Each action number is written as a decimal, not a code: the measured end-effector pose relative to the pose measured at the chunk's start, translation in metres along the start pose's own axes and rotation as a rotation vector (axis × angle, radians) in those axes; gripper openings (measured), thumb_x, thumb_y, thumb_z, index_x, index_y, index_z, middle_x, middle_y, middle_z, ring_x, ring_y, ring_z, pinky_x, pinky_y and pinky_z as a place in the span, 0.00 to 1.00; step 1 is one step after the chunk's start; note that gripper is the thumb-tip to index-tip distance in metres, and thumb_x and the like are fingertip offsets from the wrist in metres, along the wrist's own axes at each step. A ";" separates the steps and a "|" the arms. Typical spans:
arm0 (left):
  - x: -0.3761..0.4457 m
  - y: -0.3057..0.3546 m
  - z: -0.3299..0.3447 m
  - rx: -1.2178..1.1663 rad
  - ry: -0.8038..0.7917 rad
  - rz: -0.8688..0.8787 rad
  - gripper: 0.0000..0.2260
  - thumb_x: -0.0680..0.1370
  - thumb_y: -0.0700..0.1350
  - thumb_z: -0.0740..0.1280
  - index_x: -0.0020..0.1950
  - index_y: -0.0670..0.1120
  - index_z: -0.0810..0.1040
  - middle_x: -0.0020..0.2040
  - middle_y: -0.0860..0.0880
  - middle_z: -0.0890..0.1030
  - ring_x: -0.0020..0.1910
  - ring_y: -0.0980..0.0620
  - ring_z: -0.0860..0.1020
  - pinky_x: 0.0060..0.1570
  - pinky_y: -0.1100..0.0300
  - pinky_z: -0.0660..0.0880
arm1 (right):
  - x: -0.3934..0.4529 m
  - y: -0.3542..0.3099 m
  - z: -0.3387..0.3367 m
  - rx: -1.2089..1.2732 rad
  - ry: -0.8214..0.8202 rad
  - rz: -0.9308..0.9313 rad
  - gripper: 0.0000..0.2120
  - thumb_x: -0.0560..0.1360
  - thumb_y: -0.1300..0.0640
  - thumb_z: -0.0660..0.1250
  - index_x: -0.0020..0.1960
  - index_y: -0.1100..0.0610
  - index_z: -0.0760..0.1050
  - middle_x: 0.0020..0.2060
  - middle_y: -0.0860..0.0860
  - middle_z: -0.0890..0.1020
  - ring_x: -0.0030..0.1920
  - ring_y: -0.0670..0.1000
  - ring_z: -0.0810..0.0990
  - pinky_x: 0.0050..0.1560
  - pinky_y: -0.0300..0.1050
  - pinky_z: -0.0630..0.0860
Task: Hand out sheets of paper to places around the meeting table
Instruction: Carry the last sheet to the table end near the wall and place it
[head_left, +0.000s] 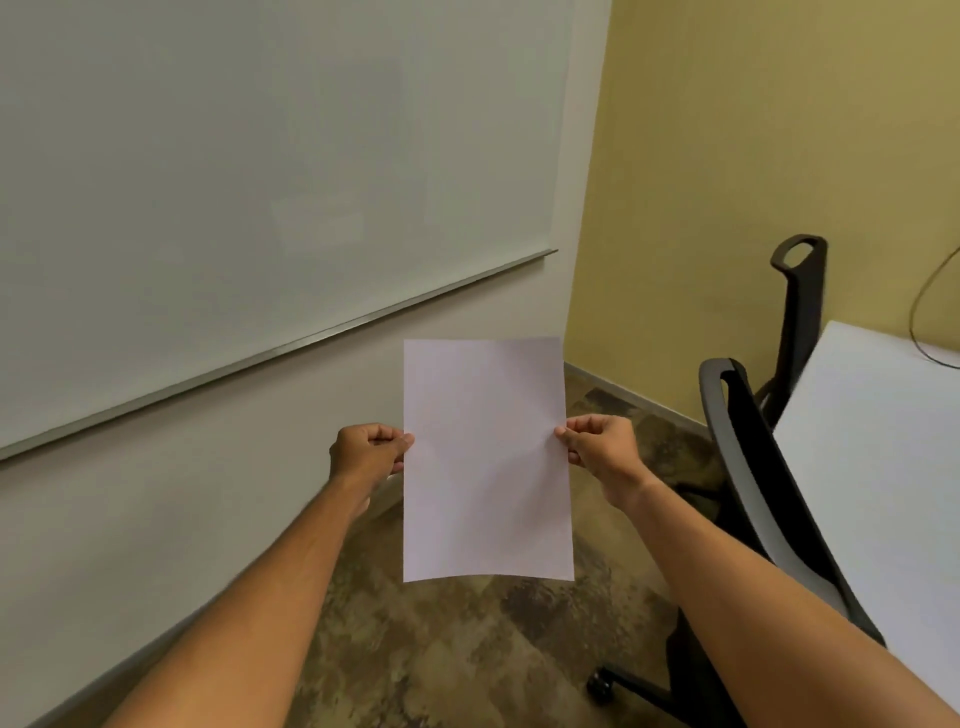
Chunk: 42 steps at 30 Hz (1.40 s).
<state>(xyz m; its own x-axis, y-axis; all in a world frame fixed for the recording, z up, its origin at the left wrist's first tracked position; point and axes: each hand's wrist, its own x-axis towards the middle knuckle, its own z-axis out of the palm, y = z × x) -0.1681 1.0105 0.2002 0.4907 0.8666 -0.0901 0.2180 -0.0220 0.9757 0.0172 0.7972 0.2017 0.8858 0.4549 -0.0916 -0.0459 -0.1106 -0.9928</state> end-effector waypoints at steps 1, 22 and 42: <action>0.021 0.005 0.006 0.005 -0.032 0.003 0.04 0.74 0.38 0.74 0.46 0.41 0.81 0.48 0.43 0.83 0.44 0.47 0.82 0.49 0.54 0.81 | 0.013 -0.003 0.003 -0.002 0.037 0.003 0.07 0.74 0.64 0.71 0.47 0.69 0.80 0.45 0.63 0.84 0.41 0.54 0.80 0.46 0.51 0.81; 0.309 0.100 0.255 0.080 -0.531 0.147 0.03 0.74 0.38 0.74 0.43 0.43 0.81 0.47 0.42 0.84 0.46 0.45 0.84 0.52 0.49 0.82 | 0.263 -0.019 -0.051 0.069 0.602 0.040 0.05 0.73 0.60 0.73 0.45 0.62 0.82 0.44 0.55 0.84 0.47 0.54 0.83 0.45 0.45 0.81; 0.434 0.207 0.628 0.097 -1.049 0.250 0.01 0.75 0.36 0.73 0.44 0.39 0.82 0.45 0.41 0.84 0.43 0.46 0.83 0.43 0.56 0.81 | 0.451 -0.033 -0.232 0.166 1.083 0.050 0.04 0.73 0.62 0.73 0.45 0.63 0.81 0.47 0.59 0.84 0.50 0.59 0.84 0.52 0.54 0.82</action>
<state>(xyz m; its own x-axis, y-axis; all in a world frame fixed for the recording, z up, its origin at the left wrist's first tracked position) 0.6194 1.0691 0.2377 0.9978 -0.0250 -0.0616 0.0547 -0.2181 0.9744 0.5252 0.8004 0.2106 0.8138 -0.5730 -0.0964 -0.0829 0.0496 -0.9953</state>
